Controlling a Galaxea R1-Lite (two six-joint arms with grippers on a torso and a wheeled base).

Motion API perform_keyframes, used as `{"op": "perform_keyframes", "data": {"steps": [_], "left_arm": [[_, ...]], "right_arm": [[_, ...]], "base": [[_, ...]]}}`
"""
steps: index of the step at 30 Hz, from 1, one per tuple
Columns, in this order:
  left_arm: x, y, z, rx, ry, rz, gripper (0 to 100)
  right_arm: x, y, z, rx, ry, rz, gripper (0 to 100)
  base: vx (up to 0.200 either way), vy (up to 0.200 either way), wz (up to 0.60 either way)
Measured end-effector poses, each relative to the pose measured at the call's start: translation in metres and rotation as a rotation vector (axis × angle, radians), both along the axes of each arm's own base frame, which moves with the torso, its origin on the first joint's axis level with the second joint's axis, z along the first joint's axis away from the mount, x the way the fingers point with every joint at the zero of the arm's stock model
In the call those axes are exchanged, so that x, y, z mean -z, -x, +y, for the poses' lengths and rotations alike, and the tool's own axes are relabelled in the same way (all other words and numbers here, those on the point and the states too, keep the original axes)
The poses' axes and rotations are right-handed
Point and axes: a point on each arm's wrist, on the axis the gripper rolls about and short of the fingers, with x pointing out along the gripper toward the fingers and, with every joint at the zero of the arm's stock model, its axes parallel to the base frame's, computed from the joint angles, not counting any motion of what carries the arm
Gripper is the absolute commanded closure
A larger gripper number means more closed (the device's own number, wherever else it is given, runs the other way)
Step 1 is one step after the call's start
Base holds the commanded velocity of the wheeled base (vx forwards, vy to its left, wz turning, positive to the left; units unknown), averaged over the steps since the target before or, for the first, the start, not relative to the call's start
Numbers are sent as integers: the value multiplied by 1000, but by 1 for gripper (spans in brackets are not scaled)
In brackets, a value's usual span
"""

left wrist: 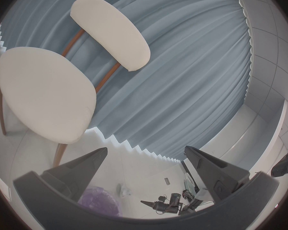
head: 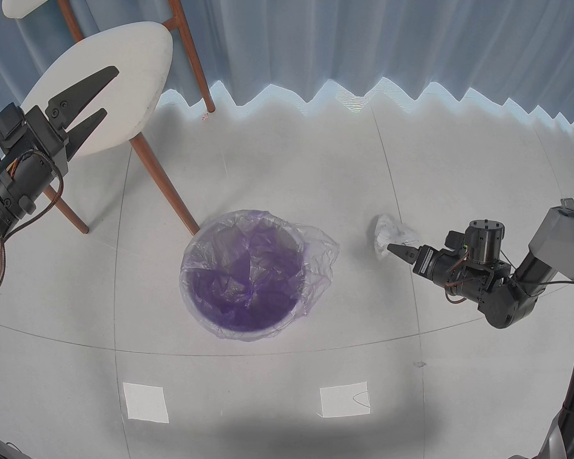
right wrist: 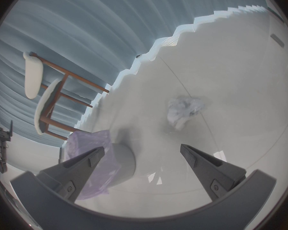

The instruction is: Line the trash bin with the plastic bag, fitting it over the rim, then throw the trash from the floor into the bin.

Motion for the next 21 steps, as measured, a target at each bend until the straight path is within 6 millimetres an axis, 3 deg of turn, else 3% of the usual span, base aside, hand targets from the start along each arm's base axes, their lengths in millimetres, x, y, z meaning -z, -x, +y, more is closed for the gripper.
{"op": "perform_keyframes", "data": {"steps": [5,9,14,19,21], "left_arm": [[-1,-1,0,12,-4,-4,0],[-2,-2,0,17,-6,-5,0],[0,-4,-2,27,-9,3,0],[2,-6,-2,24,-11,6,0],[1,-5,0,17,-10,-4,0]], "right_arm": [[5,-22,-4,62,177,-51,0],[23,-40,-5,107,318,-77,0],[41,-55,2,108,358,-75,0],[45,-71,13,91,361,-72,0],[45,-76,20,76,360,-67,0]], "base": [[0,-200,0],[0,-200,0],[0,-200,0],[0,-200,0],[0,0,0]]}}
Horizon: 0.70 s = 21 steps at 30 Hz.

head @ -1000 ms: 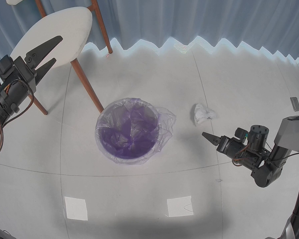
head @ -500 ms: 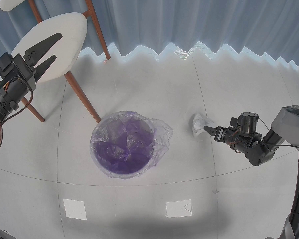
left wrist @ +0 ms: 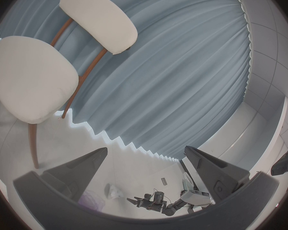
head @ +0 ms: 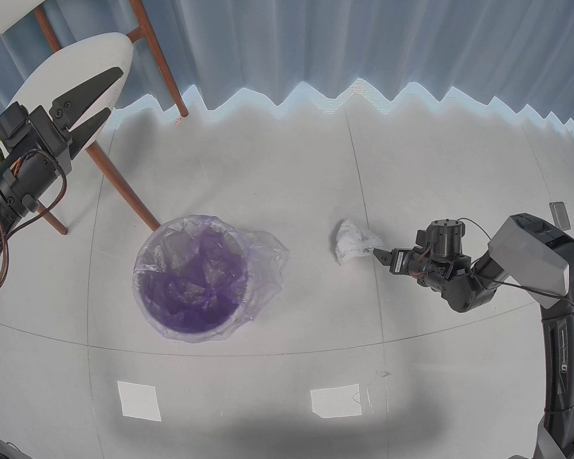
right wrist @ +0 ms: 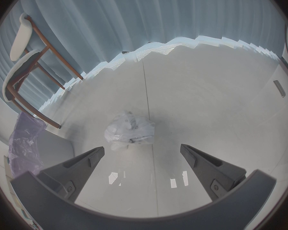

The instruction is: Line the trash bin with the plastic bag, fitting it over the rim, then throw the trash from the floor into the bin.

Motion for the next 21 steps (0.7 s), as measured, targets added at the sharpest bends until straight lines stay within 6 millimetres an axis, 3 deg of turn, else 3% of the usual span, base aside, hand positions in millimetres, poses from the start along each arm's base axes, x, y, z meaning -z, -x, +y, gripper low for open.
{"op": "perform_keyframes", "data": {"steps": [13,21], "left_arm": [[4,5,24,-55,-41,-7,0],[2,5,25,-58,-45,-20,0]], "right_arm": [[4,-10,56,-119,-16,8,0],[11,-30,72,-136,-11,11,0]], "base": [[185,0,0],[0,0,0]]}}
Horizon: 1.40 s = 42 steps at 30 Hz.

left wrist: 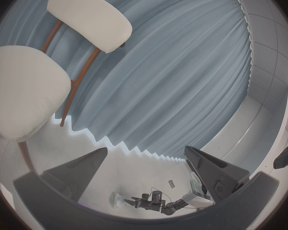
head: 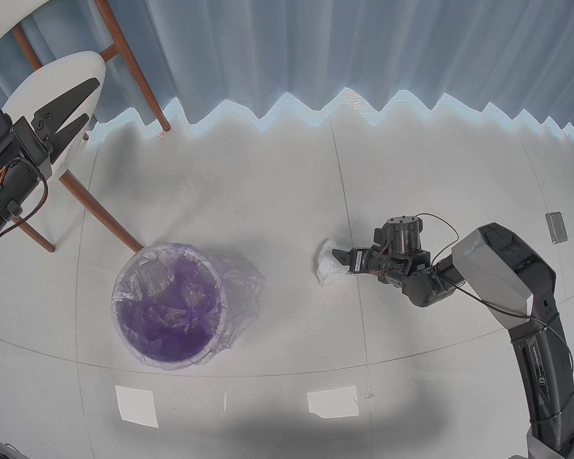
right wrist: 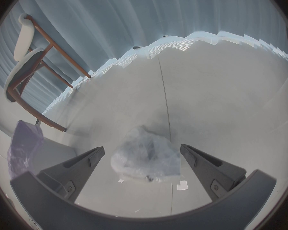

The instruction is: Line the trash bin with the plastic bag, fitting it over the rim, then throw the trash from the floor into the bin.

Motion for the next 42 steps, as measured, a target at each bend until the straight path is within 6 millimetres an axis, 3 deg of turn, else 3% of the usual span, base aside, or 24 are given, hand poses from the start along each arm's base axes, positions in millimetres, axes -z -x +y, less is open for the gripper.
{"op": "perform_keyframes", "data": {"steps": [8,16,17,24,28,31,35,42], "left_arm": [[-1,0,0,4,-2,-5,0],[1,0,-1,9,-4,-1,0],[1,0,-2,10,-4,-1,0],[1,0,-2,12,-5,1,0],[1,0,-2,14,-4,1,0],[1,0,-3,18,-4,0,0],[2,1,-4,22,-4,1,0],[0,1,-6,28,-4,-4,0]], "right_arm": [[7,-24,11,-4,4,8,0],[44,-30,23,-21,28,70,0],[48,-30,24,-23,32,79,100],[78,-27,26,-29,41,123,100],[78,-26,27,-15,18,143,100],[60,-27,27,7,-10,138,100],[21,-27,24,24,-56,94,100],[-18,4,17,-15,-87,104,100]], "base": [[0,0,0],[0,0,0],[0,0,0],[0,0,0],[0,0,0],[0,0,0],[0,0,0],[0,0,0]]}}
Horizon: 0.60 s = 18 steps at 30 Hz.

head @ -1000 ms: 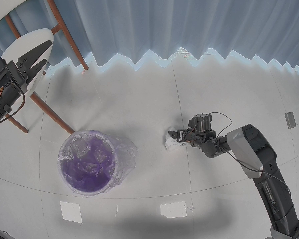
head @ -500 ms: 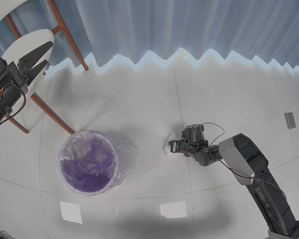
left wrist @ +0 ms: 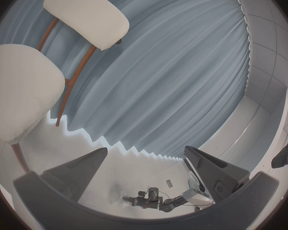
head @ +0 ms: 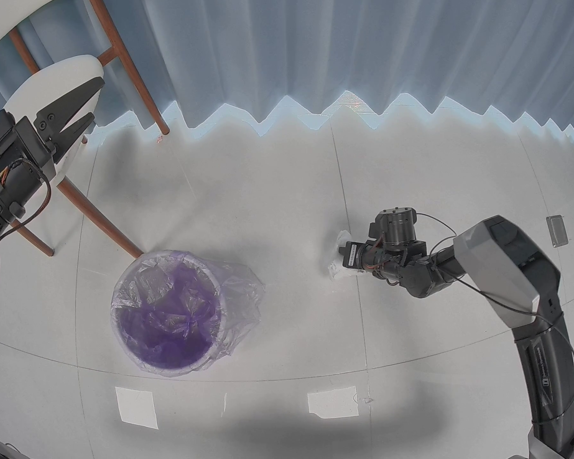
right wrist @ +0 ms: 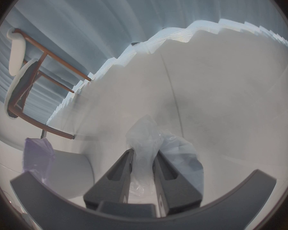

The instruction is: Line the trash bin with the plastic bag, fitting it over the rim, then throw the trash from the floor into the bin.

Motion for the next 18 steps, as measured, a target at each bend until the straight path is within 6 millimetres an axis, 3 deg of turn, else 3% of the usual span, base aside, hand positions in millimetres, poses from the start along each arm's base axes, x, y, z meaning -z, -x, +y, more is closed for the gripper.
{"op": "perform_keyframes", "data": {"steps": [4,13,18], "left_arm": [[-1,0,-1,5,0,-3,0],[1,6,-8,38,-4,-6,0],[0,13,-14,66,-6,-13,0]], "right_arm": [[-15,27,-4,-44,-24,-1,100],[-40,99,-17,-154,-92,-53,100],[-50,150,-15,-256,-148,-135,100]], "base": [[0,0,0],[0,200,0],[0,200,0]]}}
